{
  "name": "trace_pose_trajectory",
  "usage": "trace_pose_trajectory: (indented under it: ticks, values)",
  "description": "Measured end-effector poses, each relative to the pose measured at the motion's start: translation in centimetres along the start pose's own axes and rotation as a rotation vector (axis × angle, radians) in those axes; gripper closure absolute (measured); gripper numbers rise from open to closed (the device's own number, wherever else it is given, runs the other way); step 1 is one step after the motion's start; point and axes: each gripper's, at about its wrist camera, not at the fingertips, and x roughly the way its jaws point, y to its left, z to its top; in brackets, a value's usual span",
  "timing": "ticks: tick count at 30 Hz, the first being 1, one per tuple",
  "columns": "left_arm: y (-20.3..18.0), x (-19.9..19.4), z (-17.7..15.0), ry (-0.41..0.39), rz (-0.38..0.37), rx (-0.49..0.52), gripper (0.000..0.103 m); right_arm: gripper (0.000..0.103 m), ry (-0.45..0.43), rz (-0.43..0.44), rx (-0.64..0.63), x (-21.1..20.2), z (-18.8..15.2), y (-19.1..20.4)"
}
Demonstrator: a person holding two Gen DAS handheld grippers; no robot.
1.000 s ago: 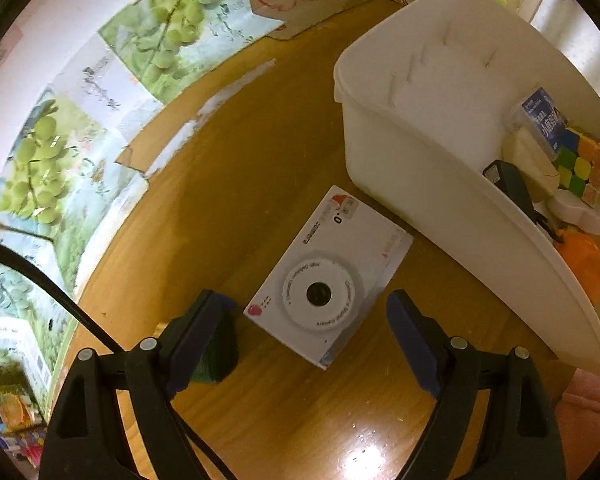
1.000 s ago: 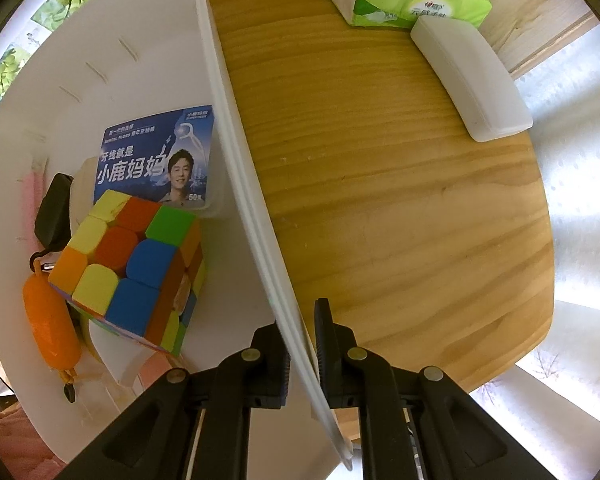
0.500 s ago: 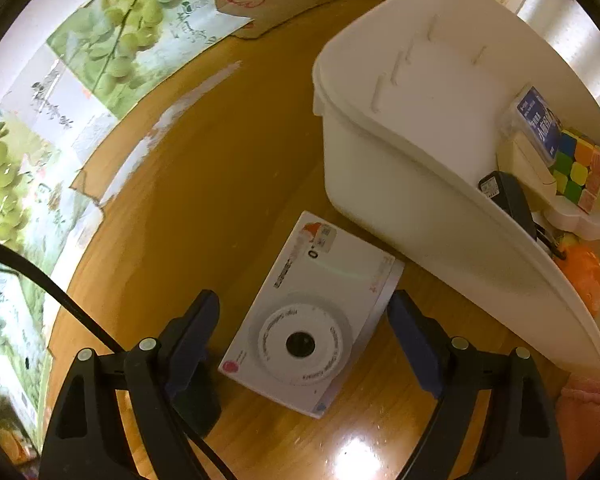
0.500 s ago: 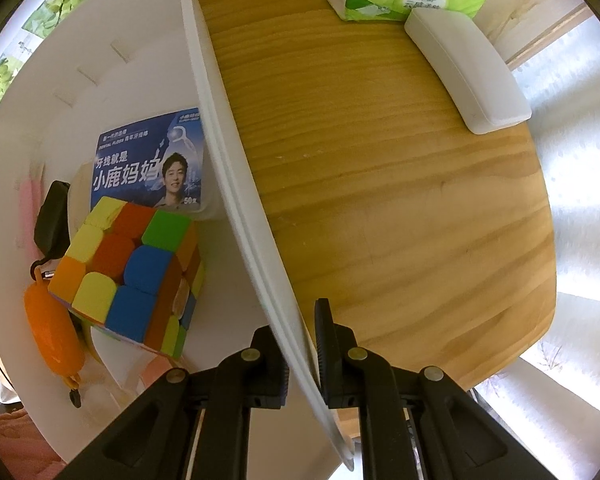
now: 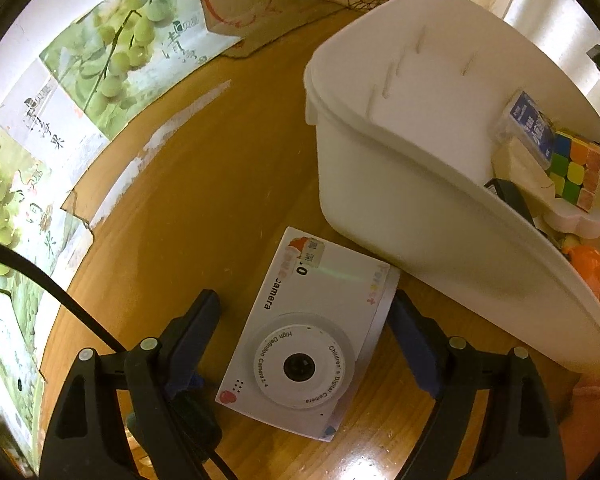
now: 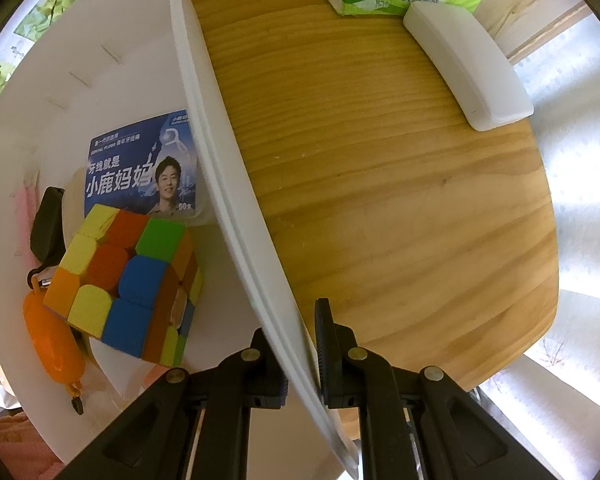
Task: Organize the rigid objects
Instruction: 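Lower the open left tool around the white gadget and close it, then lift the white gadget with the left tool and carry it over the tray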
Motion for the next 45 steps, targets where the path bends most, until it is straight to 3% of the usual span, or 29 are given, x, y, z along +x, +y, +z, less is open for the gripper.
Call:
trace_pose_trajectory:
  ticks: [6,21,30,45]
  values:
    - [0.1,-0.8,-0.7,-0.054,0.007,-0.012,0.034,0.091,0.001,-0.006,0.005,0.1,0.1,0.0]
    - [-1.3,-2.8,-4.2,-0.085,0.065,-0.140,0.036,0.090,-0.019,-0.025,-0.006,-0.1,-0.4,0.7]
    - [-2.8,-4.3,-8.3,-0.074,0.133,-0.346,0.036,0.090,-0.040,-0.017,-0.039,-0.2,-1.2,0.9]
    - [-5.9,-6.7,-13.2,-0.078,0.131,-0.713,0.037,0.092,-0.054,-0.007,-0.105,-0.1,-2.7,1.8]
